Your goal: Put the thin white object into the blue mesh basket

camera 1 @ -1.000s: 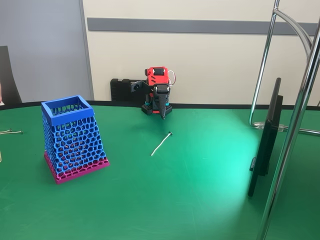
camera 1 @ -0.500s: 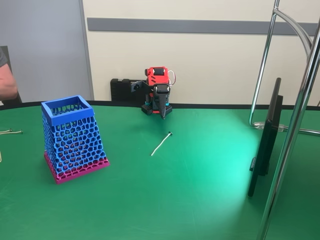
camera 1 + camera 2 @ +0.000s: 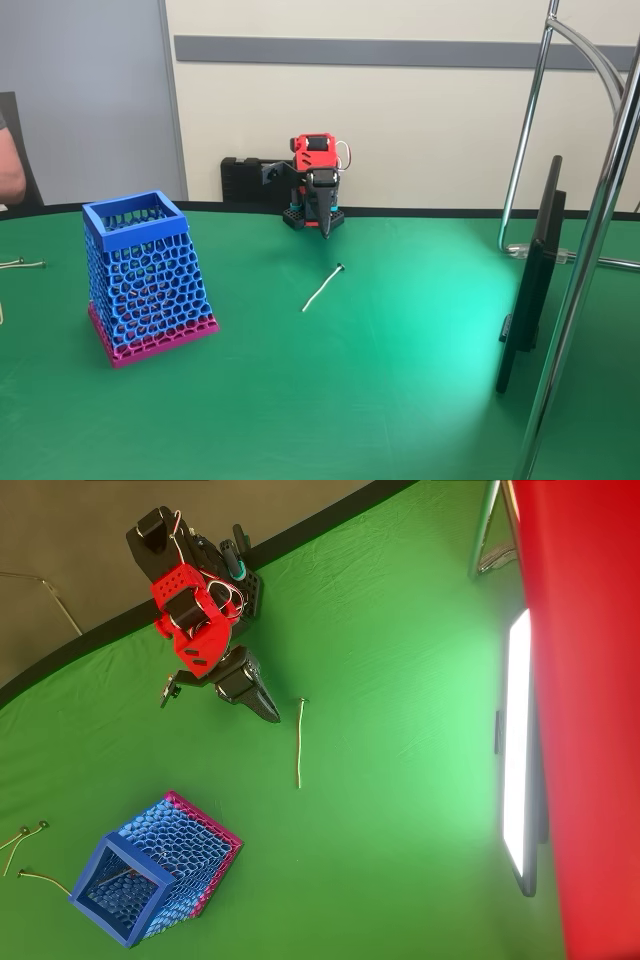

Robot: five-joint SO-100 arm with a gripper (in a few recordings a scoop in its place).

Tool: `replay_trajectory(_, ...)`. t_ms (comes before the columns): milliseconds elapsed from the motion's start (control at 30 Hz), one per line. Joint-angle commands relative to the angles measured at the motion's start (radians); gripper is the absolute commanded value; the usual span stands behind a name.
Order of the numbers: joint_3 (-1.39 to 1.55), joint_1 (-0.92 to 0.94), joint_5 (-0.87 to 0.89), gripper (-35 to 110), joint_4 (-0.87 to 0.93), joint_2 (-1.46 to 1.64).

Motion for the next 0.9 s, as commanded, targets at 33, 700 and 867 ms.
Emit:
replay_trajectory(33,0.008,0.003,0.006,1,-0.002,0.008)
replay_trajectory(700,-0.199,-0.003,-0.017,0,-0.117,-0.390)
replay_trajectory(867,-0.351,0.009,-0.035,0,-0.124,-0.624)
